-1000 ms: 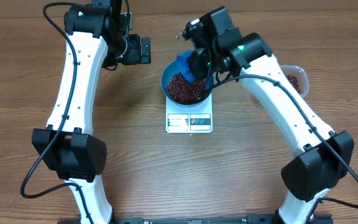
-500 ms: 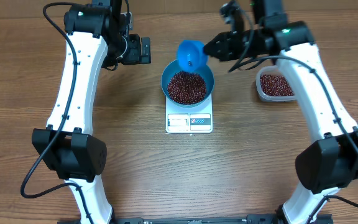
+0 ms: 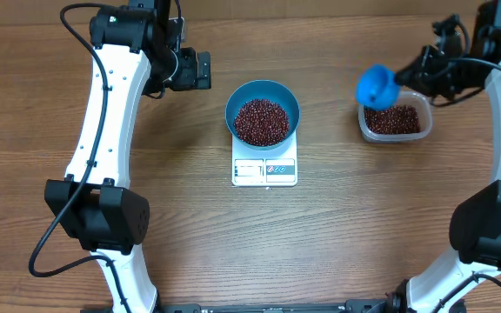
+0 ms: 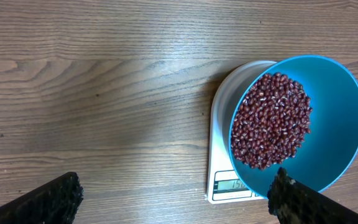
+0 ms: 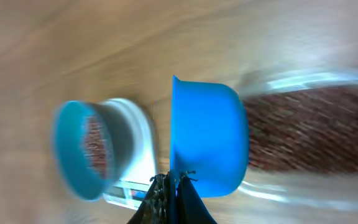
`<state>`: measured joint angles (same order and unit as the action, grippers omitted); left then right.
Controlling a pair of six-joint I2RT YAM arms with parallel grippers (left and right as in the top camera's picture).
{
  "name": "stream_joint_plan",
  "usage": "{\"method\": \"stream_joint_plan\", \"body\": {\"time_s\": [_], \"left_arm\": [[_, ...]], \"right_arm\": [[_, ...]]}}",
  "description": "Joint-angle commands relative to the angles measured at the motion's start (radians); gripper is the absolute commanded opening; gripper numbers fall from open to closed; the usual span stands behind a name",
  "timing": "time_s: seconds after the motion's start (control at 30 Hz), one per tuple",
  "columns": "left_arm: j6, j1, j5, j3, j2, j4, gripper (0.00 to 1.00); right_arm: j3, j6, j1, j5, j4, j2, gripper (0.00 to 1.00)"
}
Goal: Scoop item into bowl and weigh 150g on scale
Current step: 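Lift the blue scoop out of the bowl and carry it right to the tub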
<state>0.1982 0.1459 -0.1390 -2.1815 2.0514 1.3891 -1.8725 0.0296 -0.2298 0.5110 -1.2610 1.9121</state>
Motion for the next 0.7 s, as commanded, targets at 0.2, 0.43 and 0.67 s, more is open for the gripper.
{"method": "stream_joint_plan", "body": {"time_s": [0.2, 0.43, 0.67], "left_arm": [[-0.026, -0.002, -0.008, -0.021, -0.029, -0.003, 0.99], [-0.026, -0.002, -0.008, -0.021, -0.029, -0.003, 0.99], [-0.026, -0.002, -0.008, -0.021, -0.029, -0.003, 1.0]], "right_arm": [[-0.025, 0.001, -0.008, -0.309, -0.035, -0.045, 0.04], [-0.011, 0.001, -0.007, -0.338, -0.027, -0.044, 0.04], [0.014, 0.001, -0.007, -0.335, -0.001, -0.042, 0.1]]}}
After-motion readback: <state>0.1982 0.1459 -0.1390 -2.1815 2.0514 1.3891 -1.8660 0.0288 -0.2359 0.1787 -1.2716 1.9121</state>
